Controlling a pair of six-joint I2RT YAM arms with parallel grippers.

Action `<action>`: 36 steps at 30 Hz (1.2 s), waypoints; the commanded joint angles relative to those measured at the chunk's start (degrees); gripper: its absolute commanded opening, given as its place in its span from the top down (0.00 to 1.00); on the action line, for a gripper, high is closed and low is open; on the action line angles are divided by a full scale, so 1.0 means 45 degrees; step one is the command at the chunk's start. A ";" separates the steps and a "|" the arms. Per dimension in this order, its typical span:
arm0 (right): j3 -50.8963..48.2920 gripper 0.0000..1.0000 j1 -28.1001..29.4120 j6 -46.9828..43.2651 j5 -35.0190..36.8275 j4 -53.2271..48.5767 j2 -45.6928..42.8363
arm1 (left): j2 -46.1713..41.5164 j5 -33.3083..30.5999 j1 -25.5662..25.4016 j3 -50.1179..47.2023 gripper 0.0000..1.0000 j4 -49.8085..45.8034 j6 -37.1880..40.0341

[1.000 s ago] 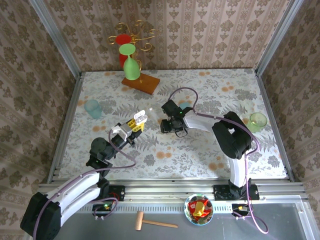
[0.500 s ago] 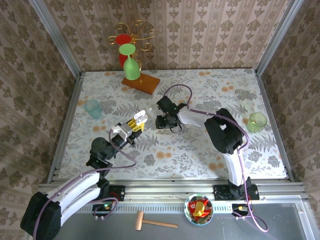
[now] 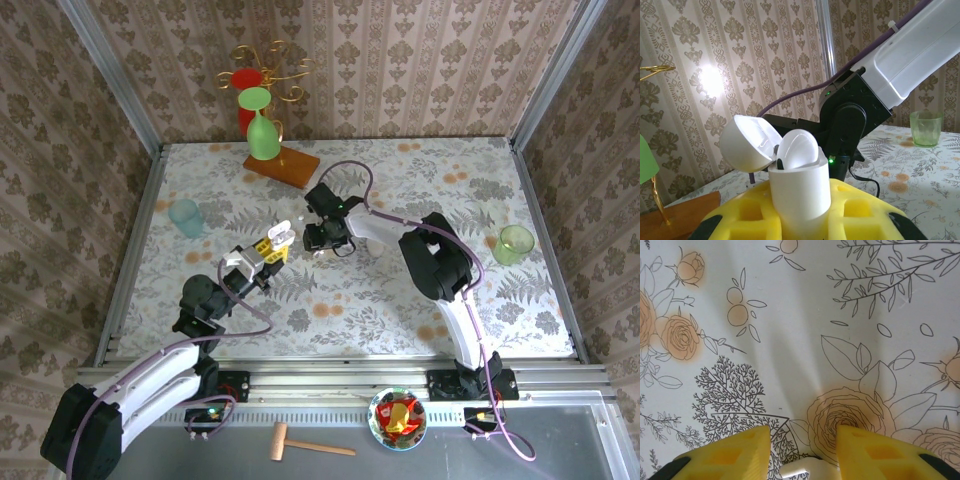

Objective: Insert wireless bluetooth earbuds into charging case

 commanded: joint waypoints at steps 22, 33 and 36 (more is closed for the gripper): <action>0.0523 0.55 0.1534 -0.1461 0.5884 -0.3385 -0.0172 | -0.0816 -0.0166 0.0042 -0.0245 0.95 0.0135 0.0046; 0.0181 0.50 0.1191 -0.0680 0.3975 -0.2552 -0.0706 | -0.0854 -0.0151 0.0042 -0.0223 0.95 0.0106 0.0100; 0.1040 0.49 0.1072 -0.0714 0.3689 -0.3426 -0.0359 | -0.0888 -0.0128 0.0042 -0.0249 0.95 0.0043 0.0164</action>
